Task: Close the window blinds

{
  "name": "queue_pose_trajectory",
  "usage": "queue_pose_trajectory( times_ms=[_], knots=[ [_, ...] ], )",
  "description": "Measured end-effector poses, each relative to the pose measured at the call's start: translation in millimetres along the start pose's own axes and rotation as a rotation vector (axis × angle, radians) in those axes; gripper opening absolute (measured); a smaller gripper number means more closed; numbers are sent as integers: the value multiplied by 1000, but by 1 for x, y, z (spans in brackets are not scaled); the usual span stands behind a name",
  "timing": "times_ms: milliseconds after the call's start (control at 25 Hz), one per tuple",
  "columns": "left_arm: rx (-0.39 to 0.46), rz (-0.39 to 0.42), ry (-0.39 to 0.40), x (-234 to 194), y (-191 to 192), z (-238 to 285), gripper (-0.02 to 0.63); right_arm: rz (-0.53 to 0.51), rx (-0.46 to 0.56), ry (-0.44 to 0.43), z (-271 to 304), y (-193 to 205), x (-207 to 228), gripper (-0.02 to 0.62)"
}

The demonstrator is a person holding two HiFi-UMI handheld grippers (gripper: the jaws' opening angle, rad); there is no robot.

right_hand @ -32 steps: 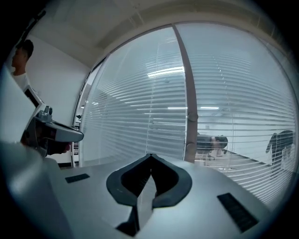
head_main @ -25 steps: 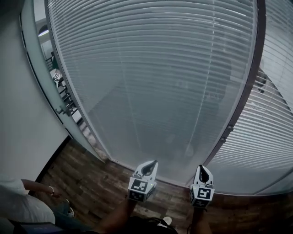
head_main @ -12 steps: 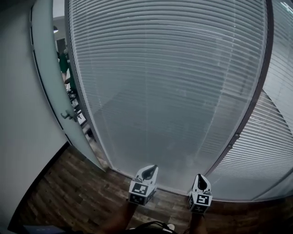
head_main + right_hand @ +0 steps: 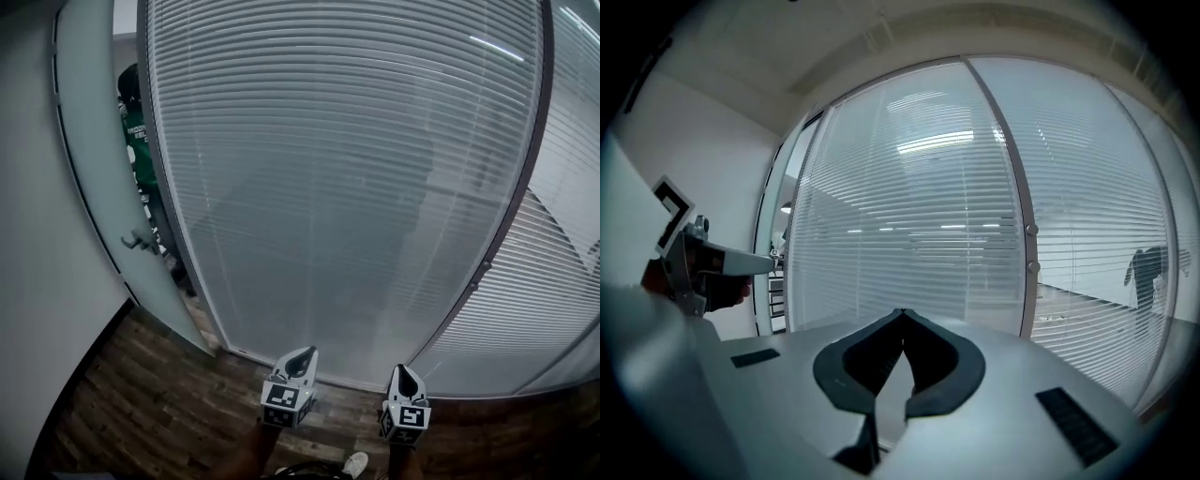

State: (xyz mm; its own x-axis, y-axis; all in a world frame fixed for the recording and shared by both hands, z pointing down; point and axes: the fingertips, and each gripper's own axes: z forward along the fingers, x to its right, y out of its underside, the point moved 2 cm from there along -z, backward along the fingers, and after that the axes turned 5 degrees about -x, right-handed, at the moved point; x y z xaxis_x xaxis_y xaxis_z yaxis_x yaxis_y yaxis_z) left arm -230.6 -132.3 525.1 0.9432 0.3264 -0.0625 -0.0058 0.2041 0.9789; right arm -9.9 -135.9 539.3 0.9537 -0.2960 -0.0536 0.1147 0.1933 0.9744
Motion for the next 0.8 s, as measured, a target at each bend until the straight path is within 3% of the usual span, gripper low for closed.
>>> queue_pose_trajectory(
  times_ms=[400, 600, 800],
  knots=[
    [-23, -32, 33, 2, 14, -38, -5, -32, -17, 26, -46, 4, -41, 3],
    [-30, -24, 36, 30, 16, -48, -5, -40, -44, 22, -70, 20, -29, 3],
    [-16, 10, 54, 74, 3, -36, -5, -47, 10, -10, -84, 8, 1, 3]
  ],
)
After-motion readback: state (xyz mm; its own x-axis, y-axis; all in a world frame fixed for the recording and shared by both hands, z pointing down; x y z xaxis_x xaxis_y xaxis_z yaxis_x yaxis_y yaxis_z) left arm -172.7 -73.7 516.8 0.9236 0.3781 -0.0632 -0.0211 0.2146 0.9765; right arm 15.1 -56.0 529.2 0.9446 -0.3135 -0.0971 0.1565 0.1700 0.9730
